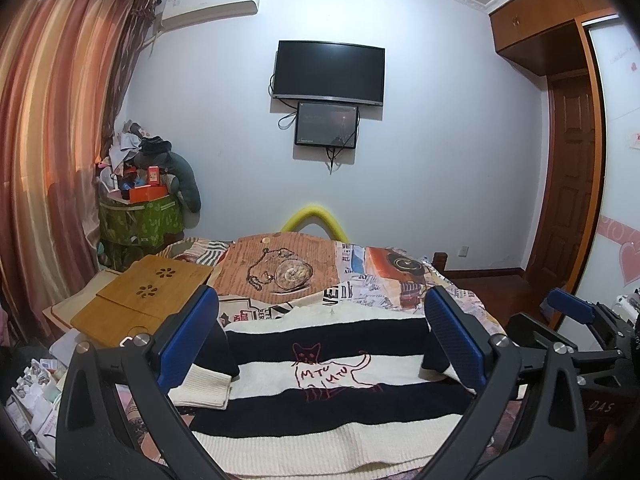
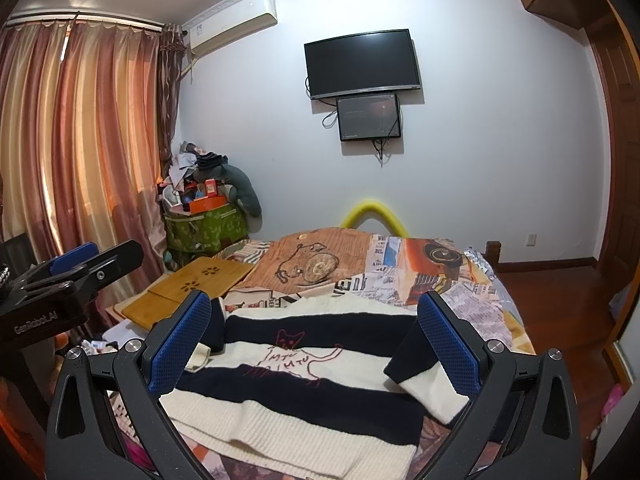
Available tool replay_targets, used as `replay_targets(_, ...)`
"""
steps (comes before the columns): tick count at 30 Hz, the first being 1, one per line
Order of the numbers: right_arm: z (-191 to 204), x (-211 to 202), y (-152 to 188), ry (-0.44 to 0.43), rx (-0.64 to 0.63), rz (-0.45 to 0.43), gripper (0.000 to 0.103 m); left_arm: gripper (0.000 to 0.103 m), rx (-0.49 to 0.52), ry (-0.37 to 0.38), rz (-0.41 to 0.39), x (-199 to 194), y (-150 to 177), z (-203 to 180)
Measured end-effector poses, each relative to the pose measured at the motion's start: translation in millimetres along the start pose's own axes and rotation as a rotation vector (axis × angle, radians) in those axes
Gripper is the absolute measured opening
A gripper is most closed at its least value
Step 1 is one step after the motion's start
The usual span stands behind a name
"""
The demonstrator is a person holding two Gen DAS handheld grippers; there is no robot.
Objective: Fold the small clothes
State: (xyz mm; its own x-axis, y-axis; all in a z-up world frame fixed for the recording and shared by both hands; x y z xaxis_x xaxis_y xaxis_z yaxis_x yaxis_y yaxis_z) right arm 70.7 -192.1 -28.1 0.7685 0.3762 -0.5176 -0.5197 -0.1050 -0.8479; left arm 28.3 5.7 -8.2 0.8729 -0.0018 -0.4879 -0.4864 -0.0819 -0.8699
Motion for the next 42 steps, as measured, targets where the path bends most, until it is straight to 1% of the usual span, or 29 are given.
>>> replay_targets(6,-13,19,-2,-0.005,0.033,0.03,0.103,0.103,0.006,-0.004,0.037,29,-8,6)
replay_targets(12,-37,53,-6,0.014,0.064,0.09,0.103,0.103,0.017,0.004,0.128,85,-25,20)
replay_targets(15,-52,68,-10,0.02,0.077,0.118,0.103,0.103,0.017,0.01,0.195,122,-35,28)
replay_targets(18,-67,86,-14,0.027,0.077,0.147,0.103,0.103,0.017,0.006,0.269,170,-45,42)
replay_targets(20,-78,100,-19,0.043,0.069,0.175,0.103,0.103,0.032,-0.02,0.318,201,-49,50)
replay_targets(23,-91,120,-24,0.045,0.046,0.221,0.103,0.103,0.063,-0.084,0.406,254,-51,64)
replay_targets(28,-113,158,-27,0.02,0.017,0.325,0.102,0.103,0.107,-0.143,0.524,318,-41,86)
replay_targets(31,-126,187,-28,0.016,0.016,0.404,0.102,0.103,0.107,-0.147,0.628,358,-26,103)
replay_targets(32,-130,196,-28,0.011,0.019,0.427,0.102,0.103,0.104,-0.143,0.649,367,-23,107)
replay_targets(36,-138,239,-31,-0.015,0.004,0.528,0.101,0.103,0.053,-0.134,0.752,401,-4,126)
replay_targets(38,-138,263,-29,-0.051,-0.015,0.601,0.101,0.103,0.02,-0.133,0.801,419,7,137)
replay_targets(39,-138,275,-25,-0.06,-0.017,0.64,0.099,0.103,0.008,-0.142,0.823,426,11,141)
replay_targets(40,-140,288,-20,-0.058,-0.018,0.68,0.099,0.103,-0.001,-0.153,0.847,435,18,147)
replay_targets(42,-142,307,-10,-0.042,-0.027,0.741,0.097,0.103,-0.011,-0.158,0.862,440,26,152)
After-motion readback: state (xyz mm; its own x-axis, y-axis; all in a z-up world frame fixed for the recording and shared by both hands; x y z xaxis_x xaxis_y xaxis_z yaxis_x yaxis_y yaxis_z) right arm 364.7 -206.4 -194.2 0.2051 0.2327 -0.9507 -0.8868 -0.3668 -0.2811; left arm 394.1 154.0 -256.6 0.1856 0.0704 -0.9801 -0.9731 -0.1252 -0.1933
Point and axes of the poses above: each gripper's, at about its wrist camera, not at the fingertips, and x roughly the way its jaws point, z to its left, y to its underside, the point moved 2 cm from there along x, roughly the way its jaws point, and after that the axes turned 14 degrees about z, right-handed, at the moved point
